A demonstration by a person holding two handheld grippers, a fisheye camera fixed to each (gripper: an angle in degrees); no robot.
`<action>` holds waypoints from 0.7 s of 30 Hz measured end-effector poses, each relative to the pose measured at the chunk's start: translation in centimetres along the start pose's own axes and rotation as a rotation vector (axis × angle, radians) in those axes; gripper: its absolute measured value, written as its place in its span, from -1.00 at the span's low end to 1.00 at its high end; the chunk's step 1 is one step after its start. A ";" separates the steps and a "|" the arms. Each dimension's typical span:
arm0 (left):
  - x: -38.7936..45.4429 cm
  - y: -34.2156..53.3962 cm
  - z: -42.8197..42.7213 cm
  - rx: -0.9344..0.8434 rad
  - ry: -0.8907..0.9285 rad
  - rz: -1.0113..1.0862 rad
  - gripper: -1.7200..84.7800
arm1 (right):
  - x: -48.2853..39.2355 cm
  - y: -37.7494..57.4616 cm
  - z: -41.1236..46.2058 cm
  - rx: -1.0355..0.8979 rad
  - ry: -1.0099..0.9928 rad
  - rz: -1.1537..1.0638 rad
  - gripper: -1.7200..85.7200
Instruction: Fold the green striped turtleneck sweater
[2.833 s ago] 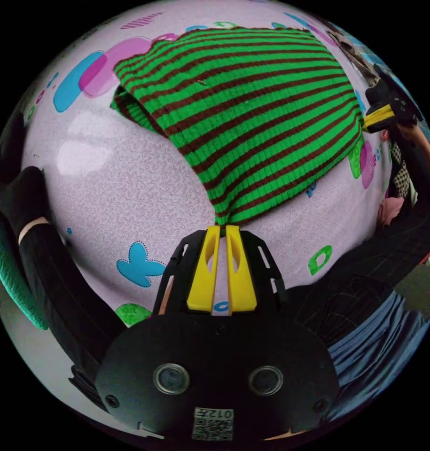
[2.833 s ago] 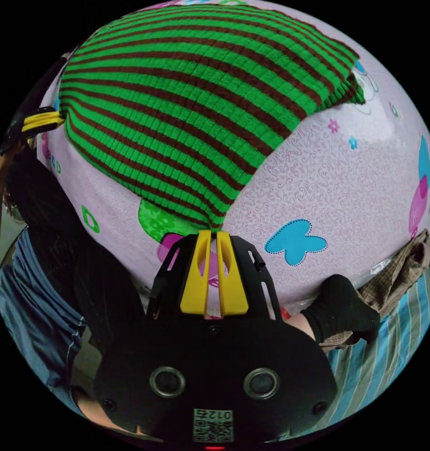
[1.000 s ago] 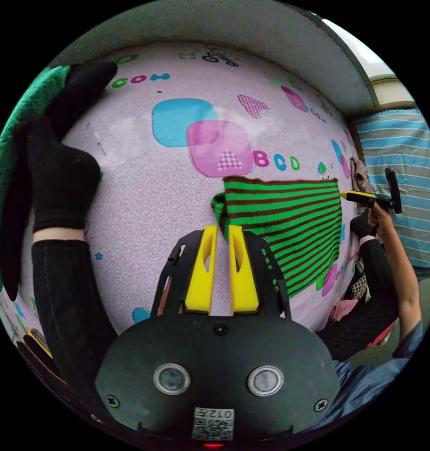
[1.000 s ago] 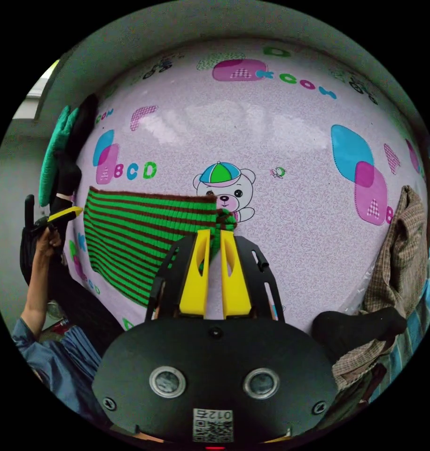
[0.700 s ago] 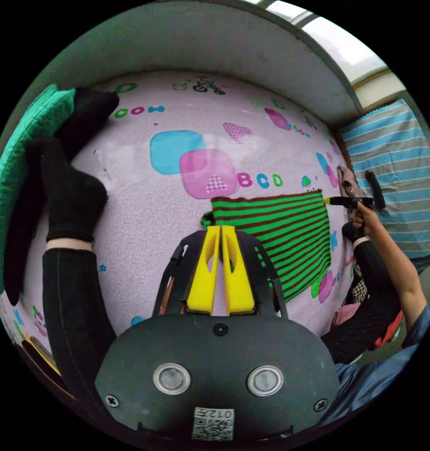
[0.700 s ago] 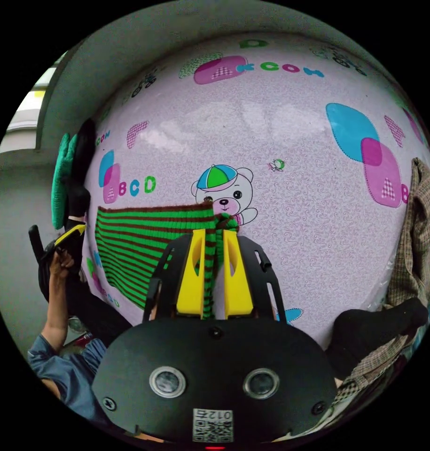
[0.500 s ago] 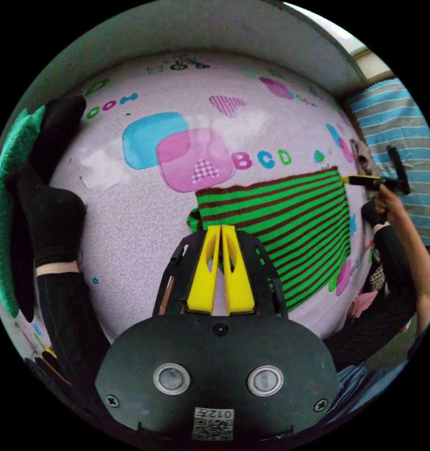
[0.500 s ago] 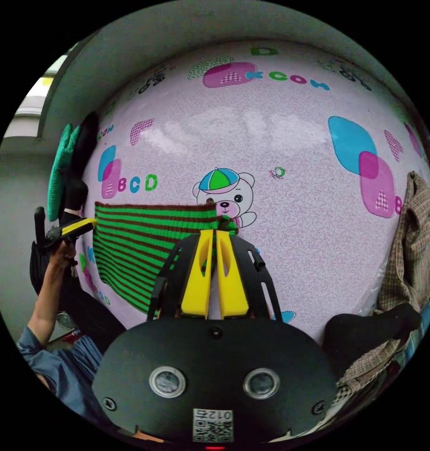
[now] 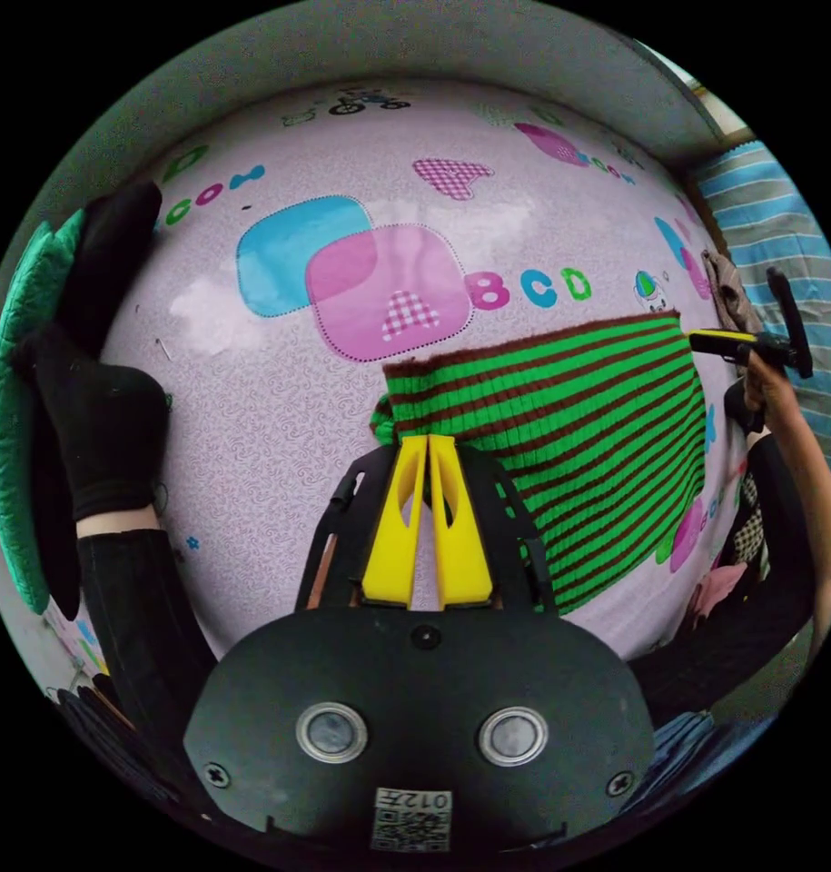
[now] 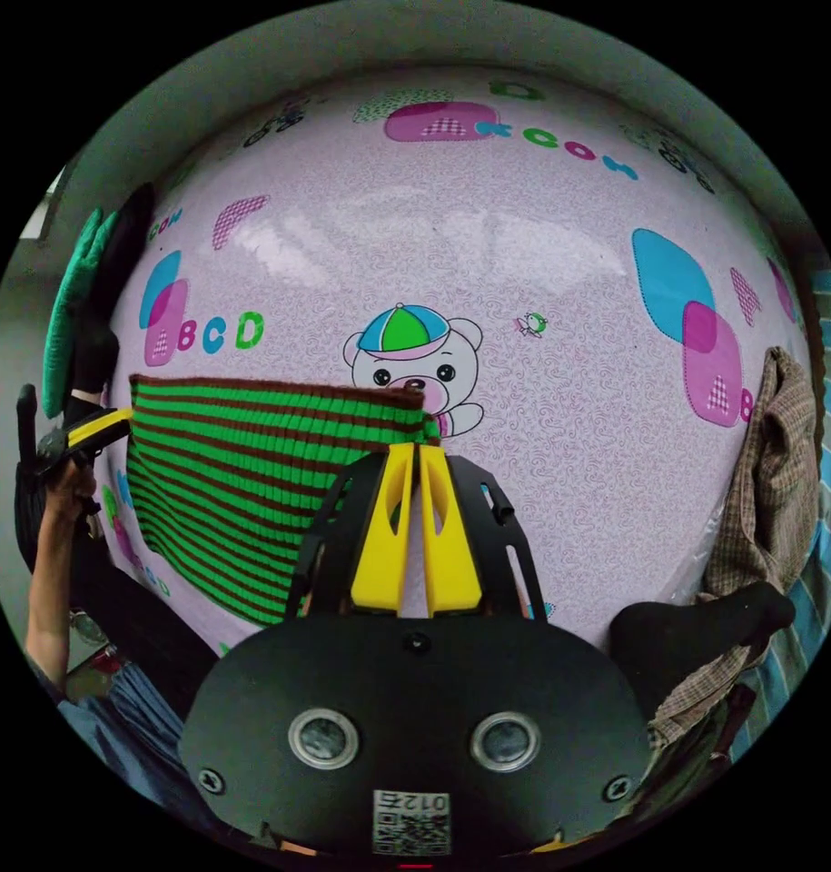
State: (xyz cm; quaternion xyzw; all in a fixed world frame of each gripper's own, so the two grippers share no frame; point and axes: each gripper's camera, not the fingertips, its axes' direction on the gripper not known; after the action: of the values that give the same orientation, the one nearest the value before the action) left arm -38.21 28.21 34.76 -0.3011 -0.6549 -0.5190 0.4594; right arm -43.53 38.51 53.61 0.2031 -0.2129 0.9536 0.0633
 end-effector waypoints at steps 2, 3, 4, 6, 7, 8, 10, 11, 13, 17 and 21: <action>-1.2 0.6 -0.5 0.024 0.053 -0.037 -0.94 | 1.1 0.5 -0.4 0.021 -0.040 0.027 -0.90; -2.0 1.1 -1.0 0.045 0.082 -0.063 -0.94 | 1.5 0.7 -0.6 0.029 -0.056 0.037 -0.89; -2.5 1.3 -1.2 0.053 0.091 -0.076 -0.93 | 2.4 1.1 -0.9 0.048 -0.092 0.059 -0.86; -4.3 2.3 -1.9 0.076 0.113 -0.116 -0.91 | 3.7 1.6 -1.1 0.059 -0.167 0.083 -0.82; -5.2 2.7 -2.1 0.083 0.140 -0.132 -0.90 | 4.6 2.0 -1.2 0.070 -0.212 0.095 -0.80; -5.7 2.9 -2.1 0.083 0.157 -0.141 -0.89 | 5.5 2.3 -1.3 0.079 -0.257 0.100 -0.77; -7.4 3.3 -1.8 0.084 0.218 -0.183 -0.86 | 6.8 2.8 -1.0 0.089 -0.319 0.117 -0.73; -8.4 3.5 -1.5 0.098 0.263 -0.210 -0.82 | 7.6 3.1 -0.8 0.101 -0.360 0.127 -0.71; -9.8 3.8 -0.7 0.123 0.363 -0.247 -0.76 | 8.7 3.4 -0.3 0.114 -0.423 0.136 -0.67; -10.2 3.6 0.9 0.109 0.390 -0.247 -0.69 | 9.8 3.8 1.0 0.113 -0.457 0.116 -0.64; -10.2 3.3 2.5 0.078 0.386 -0.239 -0.68 | 9.6 3.6 1.8 0.080 -0.410 0.075 -0.64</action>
State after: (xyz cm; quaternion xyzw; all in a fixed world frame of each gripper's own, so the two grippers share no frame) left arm -32.02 32.37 26.63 -0.0987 -0.6056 -0.5918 0.5228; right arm -52.43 34.80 57.68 0.3870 -0.1908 0.9018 -0.0251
